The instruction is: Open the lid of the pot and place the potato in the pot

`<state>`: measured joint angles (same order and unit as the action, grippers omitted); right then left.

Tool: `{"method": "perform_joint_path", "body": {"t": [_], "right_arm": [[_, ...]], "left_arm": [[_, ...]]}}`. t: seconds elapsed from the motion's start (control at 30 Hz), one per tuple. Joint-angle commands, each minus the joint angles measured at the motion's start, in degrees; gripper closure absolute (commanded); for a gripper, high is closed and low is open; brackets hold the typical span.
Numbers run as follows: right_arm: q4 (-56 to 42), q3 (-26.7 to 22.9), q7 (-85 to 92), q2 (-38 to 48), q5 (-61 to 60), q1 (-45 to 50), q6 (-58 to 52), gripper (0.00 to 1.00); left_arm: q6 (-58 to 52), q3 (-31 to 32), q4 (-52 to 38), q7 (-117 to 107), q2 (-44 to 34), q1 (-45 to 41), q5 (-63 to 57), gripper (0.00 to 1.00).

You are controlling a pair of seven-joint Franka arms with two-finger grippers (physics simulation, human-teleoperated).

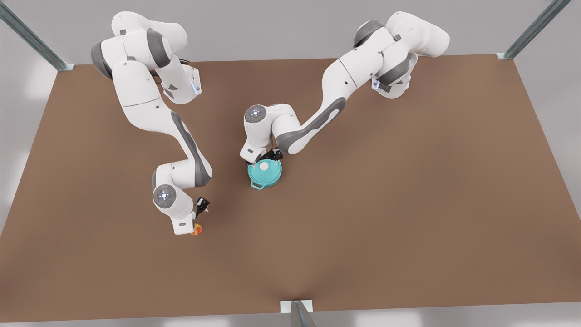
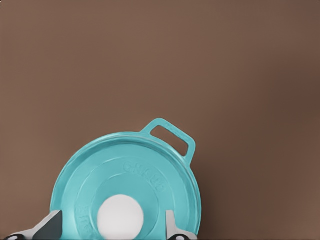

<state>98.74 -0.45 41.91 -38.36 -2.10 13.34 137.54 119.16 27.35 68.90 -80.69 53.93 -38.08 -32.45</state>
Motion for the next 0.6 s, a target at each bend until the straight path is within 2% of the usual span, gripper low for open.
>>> {"method": "perform_joint_path", "body": {"t": [0.0,0.2,0.23,0.37,0.43,0.57], "right_arm": [[-0.48,0.02,3.35,0.4,-0.88,-0.07,-1.31,0.0],[-4.79,0.02,3.35,-0.75,-0.62,-0.16,-2.28,0.0],[-4.79,0.02,3.44,-1.19,-0.71,-0.16,-2.28,0.0],[-5.05,-0.34,3.62,-2.85,-0.53,-0.6,-1.92,0.0],[-6.72,-0.42,5.2,-4.44,-0.45,-1.65,-1.75,0.0],[-7.69,-0.34,5.37,-5.05,-0.36,-2.0,-1.75,0.0]], "left_arm": [[0.54,-0.01,0.36,-9.66,0.04,0.03,-0.42,0.0],[1.42,-0.01,0.53,-9.84,0.39,0.03,-1.56,0.0],[1.42,-0.01,0.53,-9.93,0.48,-0.06,-1.56,0.04],[1.34,-0.01,0.62,-10.46,0.39,-0.06,-2.18,0.39],[1.34,-0.01,0.71,-10.37,0.48,-0.06,-2.26,0.52],[-2.6,-0.01,-0.25,-8.88,-1.01,0.99,-2.26,0.52]]}}
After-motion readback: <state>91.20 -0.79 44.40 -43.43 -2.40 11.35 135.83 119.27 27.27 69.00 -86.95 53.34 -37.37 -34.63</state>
